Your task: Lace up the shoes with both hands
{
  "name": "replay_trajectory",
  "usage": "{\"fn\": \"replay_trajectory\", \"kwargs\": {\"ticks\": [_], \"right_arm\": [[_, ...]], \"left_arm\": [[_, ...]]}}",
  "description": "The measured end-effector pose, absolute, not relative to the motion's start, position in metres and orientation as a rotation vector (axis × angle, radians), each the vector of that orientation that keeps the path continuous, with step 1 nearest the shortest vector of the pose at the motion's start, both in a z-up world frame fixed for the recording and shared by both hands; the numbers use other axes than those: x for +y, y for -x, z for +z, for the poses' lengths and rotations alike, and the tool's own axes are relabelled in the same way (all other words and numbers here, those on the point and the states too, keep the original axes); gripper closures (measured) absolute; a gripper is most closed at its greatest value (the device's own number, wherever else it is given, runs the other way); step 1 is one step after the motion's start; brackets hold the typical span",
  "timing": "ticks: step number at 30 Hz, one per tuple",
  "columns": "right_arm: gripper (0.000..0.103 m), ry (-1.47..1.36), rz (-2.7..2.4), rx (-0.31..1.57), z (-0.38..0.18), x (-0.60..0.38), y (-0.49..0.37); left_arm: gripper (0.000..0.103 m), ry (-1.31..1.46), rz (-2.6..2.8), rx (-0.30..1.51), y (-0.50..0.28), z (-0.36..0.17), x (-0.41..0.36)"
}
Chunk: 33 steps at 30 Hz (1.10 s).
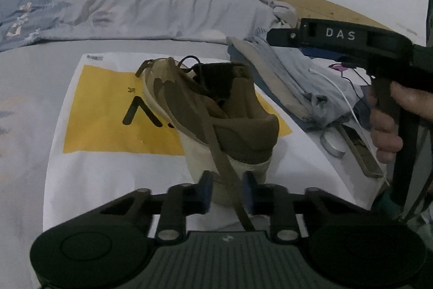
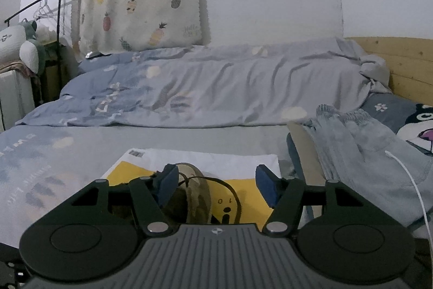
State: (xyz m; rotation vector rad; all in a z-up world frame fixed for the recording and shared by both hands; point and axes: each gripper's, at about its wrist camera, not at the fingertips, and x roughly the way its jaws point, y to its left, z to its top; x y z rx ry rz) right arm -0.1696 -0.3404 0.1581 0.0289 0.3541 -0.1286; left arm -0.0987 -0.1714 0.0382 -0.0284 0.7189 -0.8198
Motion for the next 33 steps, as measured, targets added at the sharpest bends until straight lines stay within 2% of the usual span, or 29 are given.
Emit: {"fn": "replay_trajectory", "kwargs": {"ticks": [1,4,19,27,33], "right_arm": [[0.039,-0.030,-0.130,0.355,0.158,-0.341,0.169],[0.039,-0.035,-0.133,0.351,0.159,-0.340,0.170],[0.039,-0.063,-0.058,0.371,0.149,-0.346,0.162],[0.038,0.048,0.077,0.351,0.150,-0.321,0.136],[0.038,0.116,0.173,0.300,0.160,-0.292,0.124]], "left_arm": [[0.094,0.031,-0.827,0.717,0.098,0.040,-0.171],[0.100,0.049,-0.826,0.677,0.097,0.048,-0.167],[0.101,0.404,-0.739,0.223,0.048,0.145,-0.092],[0.101,0.338,-0.796,0.130,0.041,0.201,-0.117],[0.101,0.419,-0.805,0.029,0.036,0.215,-0.123]]}}
